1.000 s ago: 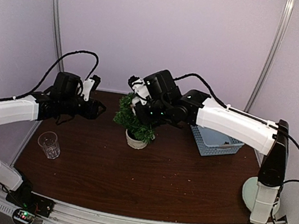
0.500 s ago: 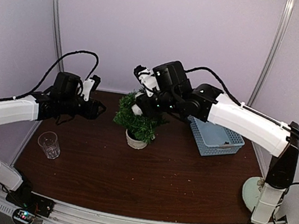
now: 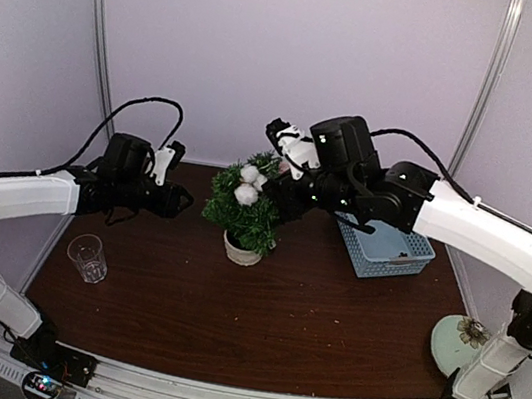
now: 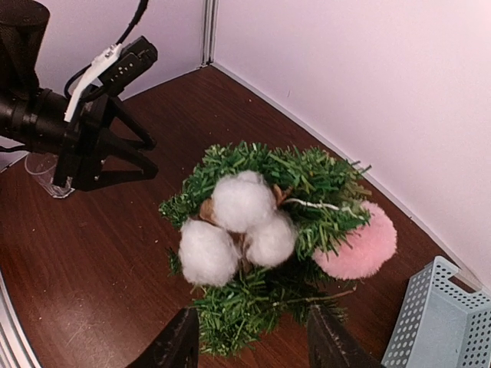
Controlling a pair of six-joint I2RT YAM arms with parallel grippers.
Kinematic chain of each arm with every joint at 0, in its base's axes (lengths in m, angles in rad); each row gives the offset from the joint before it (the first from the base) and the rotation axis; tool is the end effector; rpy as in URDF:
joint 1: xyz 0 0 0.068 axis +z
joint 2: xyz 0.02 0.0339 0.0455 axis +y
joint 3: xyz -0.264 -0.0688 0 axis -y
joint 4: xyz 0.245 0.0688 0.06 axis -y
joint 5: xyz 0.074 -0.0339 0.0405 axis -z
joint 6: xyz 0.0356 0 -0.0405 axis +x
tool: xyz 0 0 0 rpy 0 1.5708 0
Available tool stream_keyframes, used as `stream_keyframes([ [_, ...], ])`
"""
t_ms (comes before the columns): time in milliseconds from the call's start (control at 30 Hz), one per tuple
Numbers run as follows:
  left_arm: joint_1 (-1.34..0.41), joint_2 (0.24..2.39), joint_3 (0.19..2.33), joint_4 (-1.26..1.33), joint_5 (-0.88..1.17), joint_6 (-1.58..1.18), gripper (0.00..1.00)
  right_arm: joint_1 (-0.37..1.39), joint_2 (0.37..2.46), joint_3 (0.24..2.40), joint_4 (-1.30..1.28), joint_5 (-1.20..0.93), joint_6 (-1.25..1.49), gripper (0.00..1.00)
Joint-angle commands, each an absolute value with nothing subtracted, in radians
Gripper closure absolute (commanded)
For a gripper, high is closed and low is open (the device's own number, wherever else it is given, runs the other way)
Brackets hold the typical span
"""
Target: Decorate the small christmas tree
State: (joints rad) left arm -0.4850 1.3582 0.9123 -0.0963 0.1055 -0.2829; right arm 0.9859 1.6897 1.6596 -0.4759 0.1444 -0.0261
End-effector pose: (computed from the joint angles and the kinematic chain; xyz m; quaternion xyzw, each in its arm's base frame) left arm 0.2680 -0.1455 0.2636 0.1135 0.8624 -0.2266 0.4383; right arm 0.2216 0.3253 0.3753 -0.3845 0.7694 0.1786 0.4778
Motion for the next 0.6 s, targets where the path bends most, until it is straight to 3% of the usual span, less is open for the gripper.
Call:
stream_keyframes([
  [0, -0.48, 1.425, 0.94, -0.017, 0.167, -0.264, 0.52, 0.937, 1.566, 1.549, -0.457, 0.118, 0.051, 0.51],
  [233, -0.486, 1.506, 0.988, 0.02, 0.198, -0.223, 0.54, 0.833, 1.425, 1.317, -0.39, -0.036, 0.192, 0.49],
  [367, -0.509, 1.519, 1.005, 0.009, 0.219, -0.195, 0.55, 0.816, 1.404, 1.243, -0.352, -0.106, 0.246, 0.42],
  [567, -0.522, 1.51, 0.994, 0.007, 0.209, -0.205, 0.57, 0.828, 1.447, 1.101, -0.093, -0.26, 0.422, 0.4],
])
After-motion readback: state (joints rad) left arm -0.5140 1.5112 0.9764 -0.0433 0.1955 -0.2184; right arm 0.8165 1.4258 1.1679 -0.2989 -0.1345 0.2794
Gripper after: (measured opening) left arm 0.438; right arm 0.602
